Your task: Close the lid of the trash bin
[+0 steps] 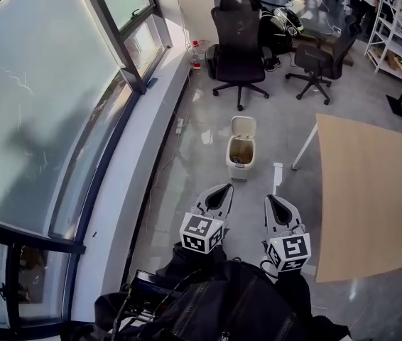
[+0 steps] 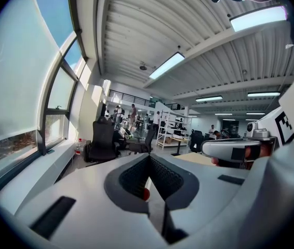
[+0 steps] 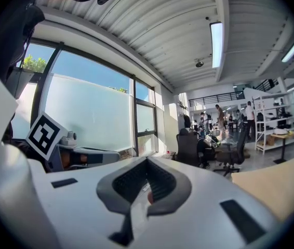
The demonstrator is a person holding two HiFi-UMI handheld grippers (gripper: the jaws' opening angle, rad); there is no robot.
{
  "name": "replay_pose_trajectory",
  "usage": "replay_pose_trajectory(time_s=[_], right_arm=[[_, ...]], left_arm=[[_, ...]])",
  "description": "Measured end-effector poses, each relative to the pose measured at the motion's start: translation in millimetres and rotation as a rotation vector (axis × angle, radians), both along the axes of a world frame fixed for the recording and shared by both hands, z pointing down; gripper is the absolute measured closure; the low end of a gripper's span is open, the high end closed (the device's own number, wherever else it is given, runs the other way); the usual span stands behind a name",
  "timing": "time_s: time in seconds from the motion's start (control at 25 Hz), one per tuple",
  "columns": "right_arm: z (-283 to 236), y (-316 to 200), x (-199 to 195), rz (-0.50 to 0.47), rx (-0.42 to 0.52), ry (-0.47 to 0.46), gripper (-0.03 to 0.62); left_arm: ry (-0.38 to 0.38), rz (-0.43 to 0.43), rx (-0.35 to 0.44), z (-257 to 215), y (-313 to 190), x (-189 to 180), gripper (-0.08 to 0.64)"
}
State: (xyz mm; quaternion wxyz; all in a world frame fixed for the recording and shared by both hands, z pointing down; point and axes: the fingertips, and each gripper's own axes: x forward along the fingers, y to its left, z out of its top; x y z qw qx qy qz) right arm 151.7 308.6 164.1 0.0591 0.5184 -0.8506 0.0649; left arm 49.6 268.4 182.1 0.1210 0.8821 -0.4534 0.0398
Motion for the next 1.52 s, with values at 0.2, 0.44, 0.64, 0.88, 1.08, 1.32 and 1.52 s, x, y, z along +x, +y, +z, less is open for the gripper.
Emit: replay_pose_trajectory(time_s=[0.2,0.44,0.64,0.88,1.08,1.32,1.52], right_arm=[[16.5,-23.1,-20.4,-0.032,-0.035,0.01,0.588],[22.1,-80.4,-32.7,-0.013,-0.05,0.03,0.588],[18.9,-138.5,-45.6,0.001,-0.047,0.034,0.588],[23.8,-190.0,-67.4,0.013,-0.062,0.047,0.588],[36.0,-218.5,-77.2,0.05,-0.094,0.054,0.588],[48.7,-243.5,-92.3,0.061,-0.131,0.063,0.588],[63.6,-266.9,-85.1,0.065,-0.17,0.061,0.588]], left_arm=[[0.007,-0.027,-0.037,18.4,-23.8,-18.5,0.558],[0.029,-0.003,-0.047,25.6,-81.4,-26.8,0.558],[0.032,0.011,-0.051,25.9,-139.5,-38.7,0.558],[0.037,0.047,-0.069,32.2,-195.5,-48.5,0.558],[0.05,0.077,-0.1,47.0,-225.6,-56.8,0.558],[0.059,0.076,-0.144,66.8,-254.8,-72.6,0.558],[0.05,0.084,-0.188,87.2,-281.0,-60.4,0.558]])
